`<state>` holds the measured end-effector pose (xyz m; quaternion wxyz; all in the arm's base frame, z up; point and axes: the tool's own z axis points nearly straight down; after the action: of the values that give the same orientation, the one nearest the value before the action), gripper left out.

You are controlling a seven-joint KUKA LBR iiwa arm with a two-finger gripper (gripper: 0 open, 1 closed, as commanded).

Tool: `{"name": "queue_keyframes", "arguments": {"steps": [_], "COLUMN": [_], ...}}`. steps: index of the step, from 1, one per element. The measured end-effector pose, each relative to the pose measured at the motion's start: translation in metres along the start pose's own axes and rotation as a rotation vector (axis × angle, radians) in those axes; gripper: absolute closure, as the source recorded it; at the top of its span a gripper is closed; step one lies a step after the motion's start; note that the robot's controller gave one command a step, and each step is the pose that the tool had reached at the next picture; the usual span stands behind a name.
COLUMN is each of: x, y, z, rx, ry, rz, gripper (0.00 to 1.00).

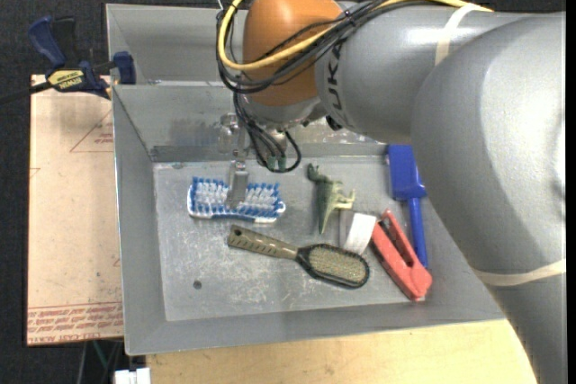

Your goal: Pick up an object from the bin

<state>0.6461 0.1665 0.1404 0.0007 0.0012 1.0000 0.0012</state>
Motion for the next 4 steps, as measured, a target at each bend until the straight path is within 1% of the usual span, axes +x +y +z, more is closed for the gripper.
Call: {"name": "queue_keyframes", "arguments": {"steps": [1,2,3,4], "x": [0.000,0.026,0.041,0.032], "y": [0.000,-0.003,0.013,-0.004], "z": [0.000,0.069,0.070,0.070], "rx": [0.000,-0.005,-0.007,-0.003], "ry": [-0.001,-0.003,-0.013,-0.007], "rz": [0.000,0.026,0.158,0.040], "gripper": [0.00,0.00,0.00,0.00]}}
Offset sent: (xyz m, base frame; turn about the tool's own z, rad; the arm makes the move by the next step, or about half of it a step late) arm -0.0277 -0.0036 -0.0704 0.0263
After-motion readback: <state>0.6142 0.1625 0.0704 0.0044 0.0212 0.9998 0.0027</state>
